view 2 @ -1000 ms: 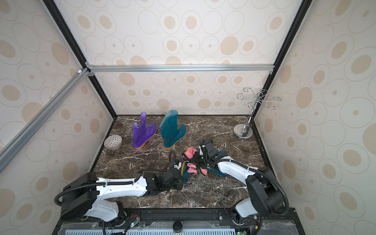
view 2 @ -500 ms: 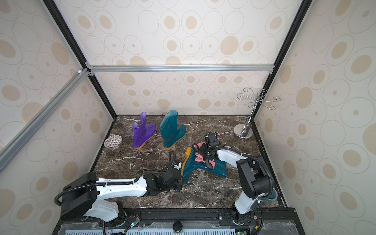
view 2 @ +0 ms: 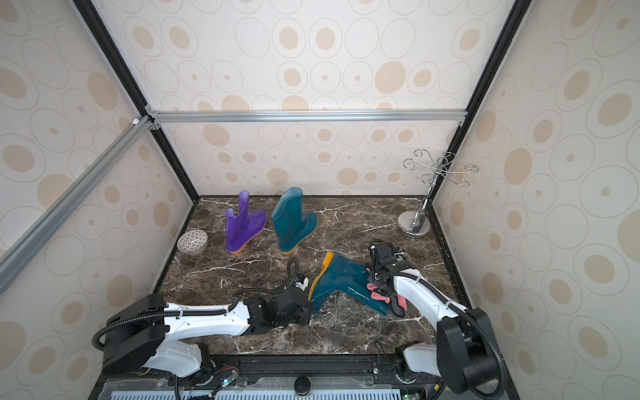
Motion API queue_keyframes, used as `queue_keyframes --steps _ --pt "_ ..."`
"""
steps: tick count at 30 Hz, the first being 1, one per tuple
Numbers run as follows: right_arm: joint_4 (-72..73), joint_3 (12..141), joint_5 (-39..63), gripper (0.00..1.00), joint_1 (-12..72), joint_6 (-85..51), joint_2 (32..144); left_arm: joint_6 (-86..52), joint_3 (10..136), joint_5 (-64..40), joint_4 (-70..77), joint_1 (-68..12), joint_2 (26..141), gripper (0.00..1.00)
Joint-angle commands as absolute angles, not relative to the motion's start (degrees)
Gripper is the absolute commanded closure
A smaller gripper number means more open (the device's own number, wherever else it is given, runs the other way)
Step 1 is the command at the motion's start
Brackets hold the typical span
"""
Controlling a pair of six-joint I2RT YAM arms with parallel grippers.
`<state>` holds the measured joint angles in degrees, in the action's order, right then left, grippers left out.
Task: Wipe the rubber boots with a cloth
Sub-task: Wipe the dirt off the rubber boot.
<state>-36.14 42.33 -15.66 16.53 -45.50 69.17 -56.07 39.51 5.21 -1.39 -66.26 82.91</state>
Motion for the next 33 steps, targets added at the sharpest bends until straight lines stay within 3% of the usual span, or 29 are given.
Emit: queue_keyframes --steps 1,5,11,17,25,33 --pt "-45.4 41.18 -16.31 1.0 16.61 -44.24 62.93 -55.55 40.1 3.95 -1.69 -66.44 82.95 1.0" --pt "-38.57 36.75 -3.14 1.0 17.42 -42.96 56.54 -55.03 40.51 3.86 -1.79 -66.05 83.22 1.0" --pt "-23.87 32.19 6.9 1.0 21.94 -49.34 63.29 -54.45 41.46 3.69 -2.45 -65.59 83.28 1.0" --pt "-19.56 41.56 -0.9 1.0 37.41 -44.51 63.89 -54.67 41.35 2.8 -2.23 -65.61 83.63 1.0" --pt "-7.61 44.09 7.01 1.0 38.92 -50.95 74.4 -54.78 42.11 3.43 -3.08 -65.57 83.32 1.0" --pt "-24.85 38.66 -8.32 1.0 31.78 -56.22 69.58 -55.27 41.32 3.41 -3.0 -65.62 82.46 1.0"
